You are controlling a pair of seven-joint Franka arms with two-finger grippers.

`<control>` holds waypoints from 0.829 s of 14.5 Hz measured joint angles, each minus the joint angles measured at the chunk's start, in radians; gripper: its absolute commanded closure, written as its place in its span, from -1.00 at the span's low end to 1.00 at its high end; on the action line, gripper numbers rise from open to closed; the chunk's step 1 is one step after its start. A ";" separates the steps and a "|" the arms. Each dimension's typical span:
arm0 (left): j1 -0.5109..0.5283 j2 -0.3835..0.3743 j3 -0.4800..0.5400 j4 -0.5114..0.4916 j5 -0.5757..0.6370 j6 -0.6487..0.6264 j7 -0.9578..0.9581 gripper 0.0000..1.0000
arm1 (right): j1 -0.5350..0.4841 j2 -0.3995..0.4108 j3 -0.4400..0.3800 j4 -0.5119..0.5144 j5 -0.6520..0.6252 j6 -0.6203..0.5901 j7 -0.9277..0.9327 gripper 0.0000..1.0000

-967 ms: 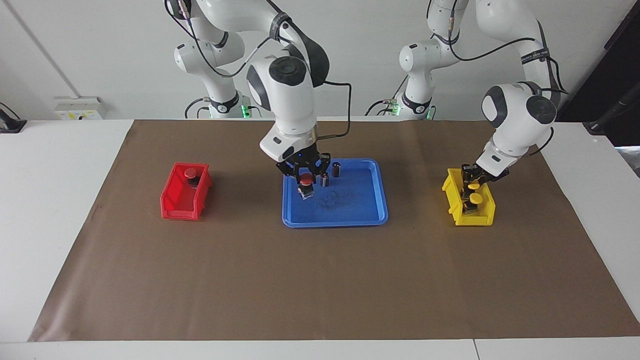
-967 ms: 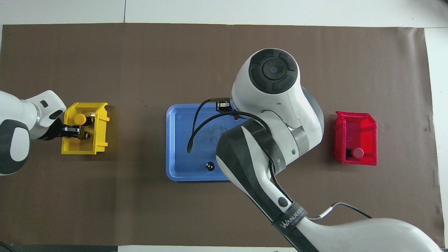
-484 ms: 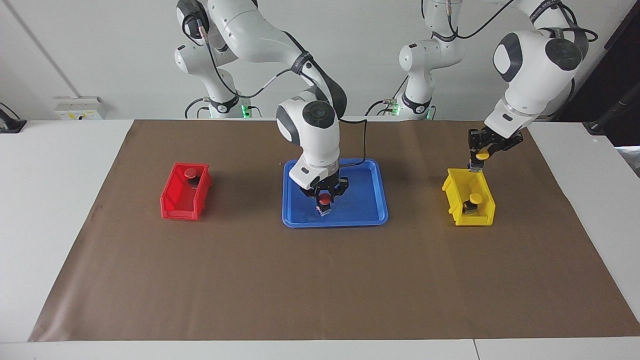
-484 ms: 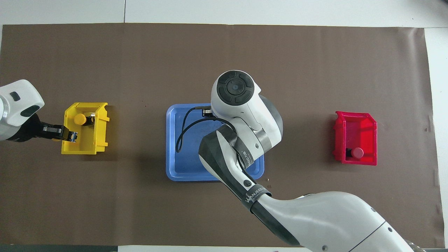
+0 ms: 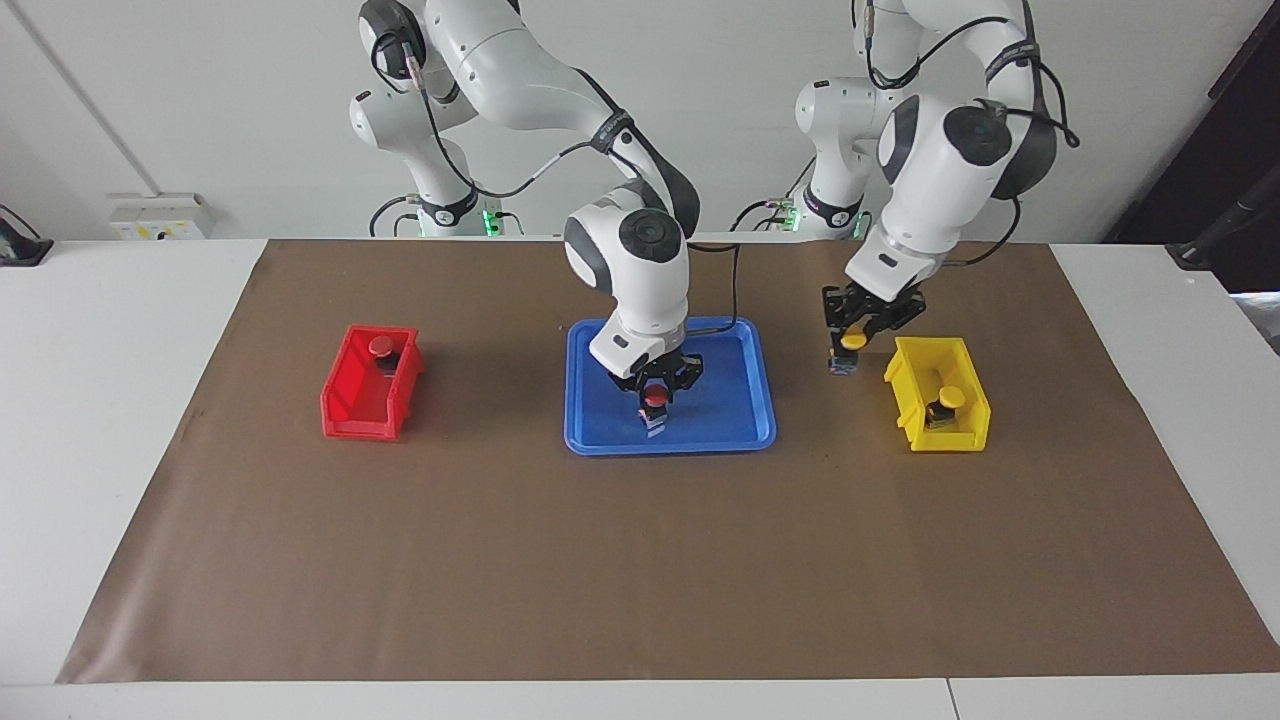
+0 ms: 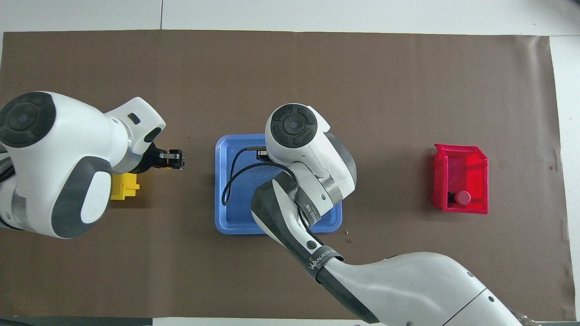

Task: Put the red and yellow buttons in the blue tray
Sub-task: 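Drop the red button in the tray while the left gripper brings yellow, then place the yellow button in the tray while the right gripper grasps red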

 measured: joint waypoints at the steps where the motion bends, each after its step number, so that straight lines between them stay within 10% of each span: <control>1: -0.023 0.029 -0.001 0.000 0.000 0.028 -0.020 0.83 | 0.000 0.000 0.000 -0.003 0.000 0.000 0.005 -0.68; 2: -0.034 0.049 0.000 0.001 0.000 0.051 -0.027 0.83 | 0.000 -0.001 -0.002 -0.005 0.000 0.000 0.006 -1.00; 7: -0.049 0.055 0.001 0.003 -0.002 0.066 -0.028 0.83 | -0.041 -0.058 -0.022 0.024 -0.006 -0.103 0.005 -1.00; 12: -0.204 0.088 0.000 0.005 -0.007 0.103 -0.191 0.84 | -0.320 -0.233 -0.030 0.001 -0.011 -0.312 -0.309 -1.00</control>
